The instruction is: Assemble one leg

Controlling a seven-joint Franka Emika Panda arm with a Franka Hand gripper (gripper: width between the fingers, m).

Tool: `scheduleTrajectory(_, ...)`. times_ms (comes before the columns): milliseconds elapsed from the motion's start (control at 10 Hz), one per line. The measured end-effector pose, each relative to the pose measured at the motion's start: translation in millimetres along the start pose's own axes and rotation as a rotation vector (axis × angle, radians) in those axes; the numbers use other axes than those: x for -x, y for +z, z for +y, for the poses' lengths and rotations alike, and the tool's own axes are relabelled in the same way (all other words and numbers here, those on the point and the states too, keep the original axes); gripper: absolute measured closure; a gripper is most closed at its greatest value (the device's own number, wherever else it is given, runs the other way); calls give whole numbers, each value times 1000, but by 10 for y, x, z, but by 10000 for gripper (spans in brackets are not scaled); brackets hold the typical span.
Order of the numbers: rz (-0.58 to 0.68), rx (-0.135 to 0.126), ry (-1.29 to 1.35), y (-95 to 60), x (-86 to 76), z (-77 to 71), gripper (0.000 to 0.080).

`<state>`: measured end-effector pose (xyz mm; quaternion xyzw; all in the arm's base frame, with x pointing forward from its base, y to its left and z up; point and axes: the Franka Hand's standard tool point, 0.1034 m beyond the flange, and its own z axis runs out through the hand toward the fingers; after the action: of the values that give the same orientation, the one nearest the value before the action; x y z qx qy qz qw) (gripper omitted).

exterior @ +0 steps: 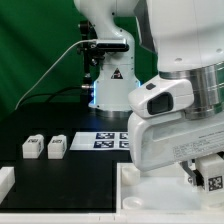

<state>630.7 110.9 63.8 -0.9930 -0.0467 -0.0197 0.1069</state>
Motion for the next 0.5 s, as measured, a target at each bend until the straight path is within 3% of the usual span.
scheduleTrajectory(200, 53, -13, 369, 10, 1, 4, 516)
scheduleTrajectory(400, 62, -53, 727, 19, 27, -4, 515)
scheduleTrajectory(500, 42, -56, 830, 24, 53, -21, 515)
